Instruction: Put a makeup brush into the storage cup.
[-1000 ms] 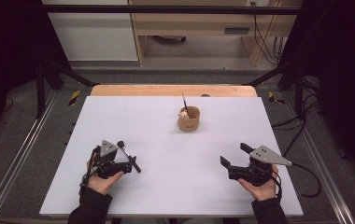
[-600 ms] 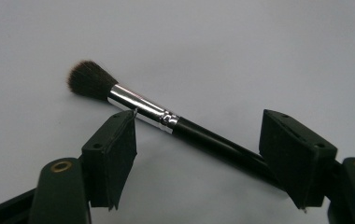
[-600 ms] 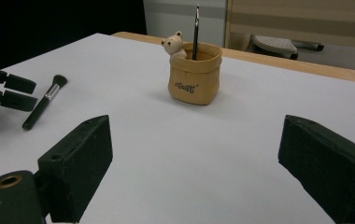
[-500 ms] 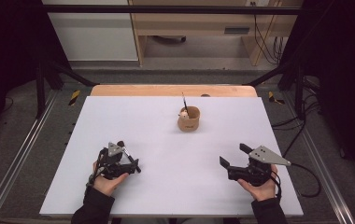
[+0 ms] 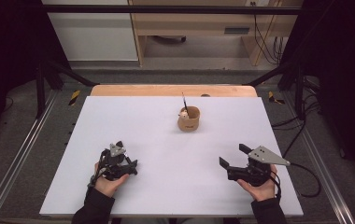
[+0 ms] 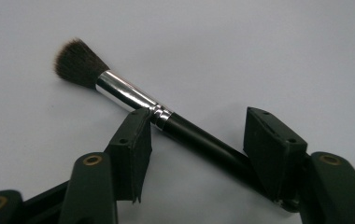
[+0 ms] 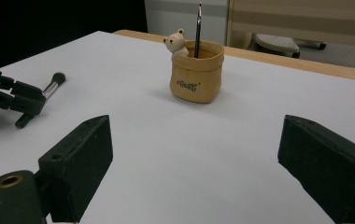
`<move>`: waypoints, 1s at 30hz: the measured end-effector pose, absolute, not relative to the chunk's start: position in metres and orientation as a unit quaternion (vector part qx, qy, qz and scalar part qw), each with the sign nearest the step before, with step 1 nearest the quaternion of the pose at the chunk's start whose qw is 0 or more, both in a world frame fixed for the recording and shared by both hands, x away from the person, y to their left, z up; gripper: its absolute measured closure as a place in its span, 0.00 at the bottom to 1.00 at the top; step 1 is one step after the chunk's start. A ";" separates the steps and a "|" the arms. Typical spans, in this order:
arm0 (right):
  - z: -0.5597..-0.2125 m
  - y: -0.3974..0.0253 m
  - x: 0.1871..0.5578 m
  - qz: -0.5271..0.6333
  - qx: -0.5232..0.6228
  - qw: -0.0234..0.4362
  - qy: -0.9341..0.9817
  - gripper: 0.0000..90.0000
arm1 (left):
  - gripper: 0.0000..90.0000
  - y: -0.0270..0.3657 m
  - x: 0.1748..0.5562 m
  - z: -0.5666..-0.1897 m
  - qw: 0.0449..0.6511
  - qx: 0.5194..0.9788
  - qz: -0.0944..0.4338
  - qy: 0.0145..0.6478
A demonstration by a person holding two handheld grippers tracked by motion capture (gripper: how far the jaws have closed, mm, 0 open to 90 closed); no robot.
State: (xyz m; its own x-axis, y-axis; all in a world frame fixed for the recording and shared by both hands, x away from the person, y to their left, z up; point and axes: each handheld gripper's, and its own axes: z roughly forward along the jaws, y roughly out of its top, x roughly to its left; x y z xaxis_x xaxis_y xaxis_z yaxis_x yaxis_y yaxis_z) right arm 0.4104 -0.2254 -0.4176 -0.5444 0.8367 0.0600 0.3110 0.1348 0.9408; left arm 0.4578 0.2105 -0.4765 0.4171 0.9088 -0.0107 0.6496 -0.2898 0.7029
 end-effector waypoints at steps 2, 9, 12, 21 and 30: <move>-0.418 -0.225 0.410 0.519 0.405 0.253 0.710 0.12 | 0.50 0.211 0.457 -0.476 0.321 0.778 0.198 0.503; -0.418 -0.226 0.410 0.517 0.404 0.253 0.711 0.12 | 0.59 0.213 0.454 -0.475 0.322 0.778 0.191 0.505; -0.417 -0.226 0.410 0.517 0.404 0.252 0.711 0.12 | 0.61 0.214 0.454 -0.474 0.320 0.780 0.187 0.505; -0.417 -0.226 0.410 0.518 0.405 0.252 0.710 0.12 | 0.71 0.219 0.454 -0.472 0.321 0.780 0.176 0.508; -0.417 -0.226 0.410 0.518 0.405 0.250 0.711 0.12 | 0.78 0.221 0.453 -0.471 0.315 0.785 0.169 0.505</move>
State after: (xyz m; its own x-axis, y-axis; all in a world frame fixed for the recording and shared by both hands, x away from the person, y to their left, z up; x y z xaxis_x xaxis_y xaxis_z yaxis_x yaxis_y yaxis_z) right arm 0.4098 -0.2260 -0.4173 -0.5470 0.8347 0.0636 0.3160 0.1355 0.9390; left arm 0.4527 0.2210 -0.4705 0.4327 0.8999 -0.0536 0.6870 -0.2907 0.6660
